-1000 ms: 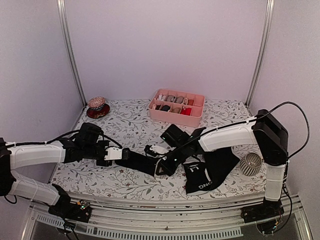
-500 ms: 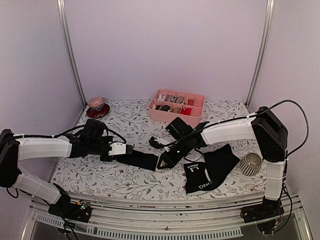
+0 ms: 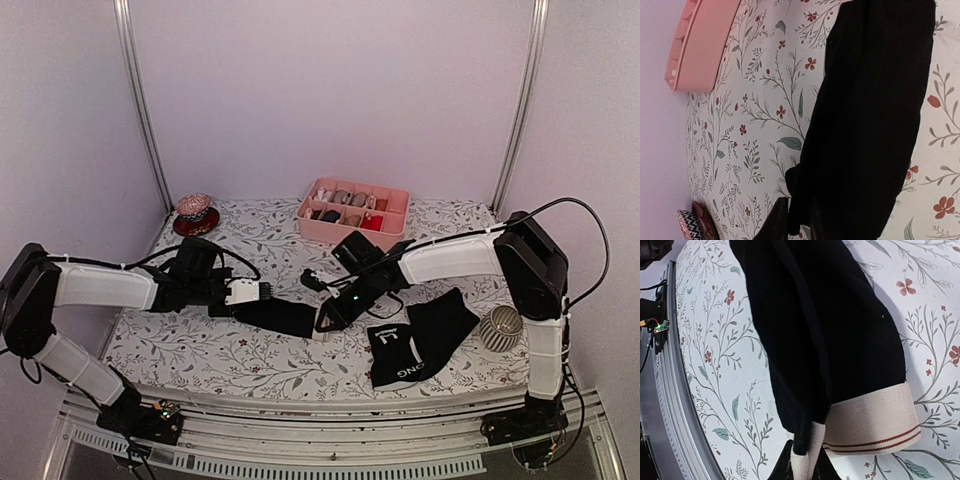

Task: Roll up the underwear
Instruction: Fold the underwear at the center of the board.

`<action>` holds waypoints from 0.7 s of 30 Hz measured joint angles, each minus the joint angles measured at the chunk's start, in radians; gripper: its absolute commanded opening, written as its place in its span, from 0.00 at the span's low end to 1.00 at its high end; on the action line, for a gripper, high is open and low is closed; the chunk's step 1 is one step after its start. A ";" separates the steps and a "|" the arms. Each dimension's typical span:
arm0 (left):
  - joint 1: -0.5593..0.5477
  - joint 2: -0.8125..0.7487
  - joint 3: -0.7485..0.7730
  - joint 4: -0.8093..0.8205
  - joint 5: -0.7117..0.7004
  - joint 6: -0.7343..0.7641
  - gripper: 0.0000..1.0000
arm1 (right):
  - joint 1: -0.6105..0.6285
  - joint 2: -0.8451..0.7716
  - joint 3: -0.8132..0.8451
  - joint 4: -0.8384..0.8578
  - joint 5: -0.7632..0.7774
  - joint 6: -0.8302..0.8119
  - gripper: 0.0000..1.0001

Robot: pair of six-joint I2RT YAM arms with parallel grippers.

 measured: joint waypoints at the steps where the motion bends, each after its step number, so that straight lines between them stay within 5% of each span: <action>1: 0.000 0.014 0.004 0.010 -0.004 -0.003 0.18 | -0.003 0.011 0.002 0.000 0.001 0.003 0.10; 8: 0.001 0.096 0.018 0.072 -0.039 -0.020 0.22 | -0.032 0.031 0.004 0.009 0.031 0.042 0.18; 13: 0.001 0.132 0.019 0.115 -0.066 -0.029 0.25 | -0.046 0.031 0.004 0.016 0.062 0.065 0.32; 21: 0.002 0.196 0.032 0.152 -0.109 -0.046 0.28 | -0.048 0.031 0.004 0.018 0.154 0.093 0.35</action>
